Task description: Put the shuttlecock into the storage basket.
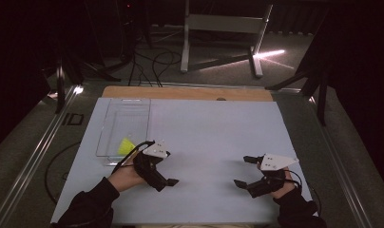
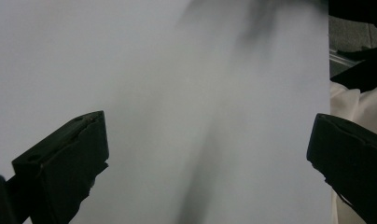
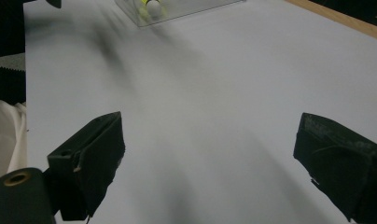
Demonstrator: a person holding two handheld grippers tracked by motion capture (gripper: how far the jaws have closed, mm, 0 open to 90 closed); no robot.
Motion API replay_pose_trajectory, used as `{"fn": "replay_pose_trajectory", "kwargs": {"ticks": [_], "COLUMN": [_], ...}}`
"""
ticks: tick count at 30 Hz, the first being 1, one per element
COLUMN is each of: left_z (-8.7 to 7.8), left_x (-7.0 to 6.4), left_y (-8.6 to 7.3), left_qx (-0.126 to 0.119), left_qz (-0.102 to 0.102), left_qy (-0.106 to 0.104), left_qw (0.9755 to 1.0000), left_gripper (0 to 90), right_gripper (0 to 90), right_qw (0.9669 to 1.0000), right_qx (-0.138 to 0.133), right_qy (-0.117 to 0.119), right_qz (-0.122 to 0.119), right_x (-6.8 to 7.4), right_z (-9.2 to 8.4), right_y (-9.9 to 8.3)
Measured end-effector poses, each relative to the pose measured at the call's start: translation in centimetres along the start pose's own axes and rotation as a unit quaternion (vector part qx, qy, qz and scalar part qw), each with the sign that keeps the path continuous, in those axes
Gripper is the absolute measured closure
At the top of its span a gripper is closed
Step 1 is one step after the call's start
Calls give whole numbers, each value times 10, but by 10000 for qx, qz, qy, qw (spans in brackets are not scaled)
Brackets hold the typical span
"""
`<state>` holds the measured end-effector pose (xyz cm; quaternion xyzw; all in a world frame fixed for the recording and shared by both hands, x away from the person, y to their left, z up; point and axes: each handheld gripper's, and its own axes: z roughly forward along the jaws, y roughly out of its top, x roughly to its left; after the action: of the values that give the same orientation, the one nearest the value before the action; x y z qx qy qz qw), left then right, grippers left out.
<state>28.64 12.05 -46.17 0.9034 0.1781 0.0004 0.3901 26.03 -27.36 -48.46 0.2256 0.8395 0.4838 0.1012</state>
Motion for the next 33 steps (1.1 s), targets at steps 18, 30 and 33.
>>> {"fn": "replay_pose_trajectory", "kwargs": {"ticks": [18,30,33], "left_z": [-11,-23,-30], "left_x": [-6,1,3], "left_y": [-51,-81,-91], "left_qx": [-39,-161,-214], "left_qz": [-125,-603,-745], "left_qy": [315,709,860], "left_qw": [9994,9955,9933], "left_gripper": [0,0,0], "right_gripper": [89,89,89], "right_qw": [9999,9998,9997], "right_qx": [51,98,122], "right_qy": [10,-33,-70], "right_qz": [97,174,190], "right_x": [1,1,1], "right_z": [-2,-4,-5], "right_y": [-9,-14,-15]}}
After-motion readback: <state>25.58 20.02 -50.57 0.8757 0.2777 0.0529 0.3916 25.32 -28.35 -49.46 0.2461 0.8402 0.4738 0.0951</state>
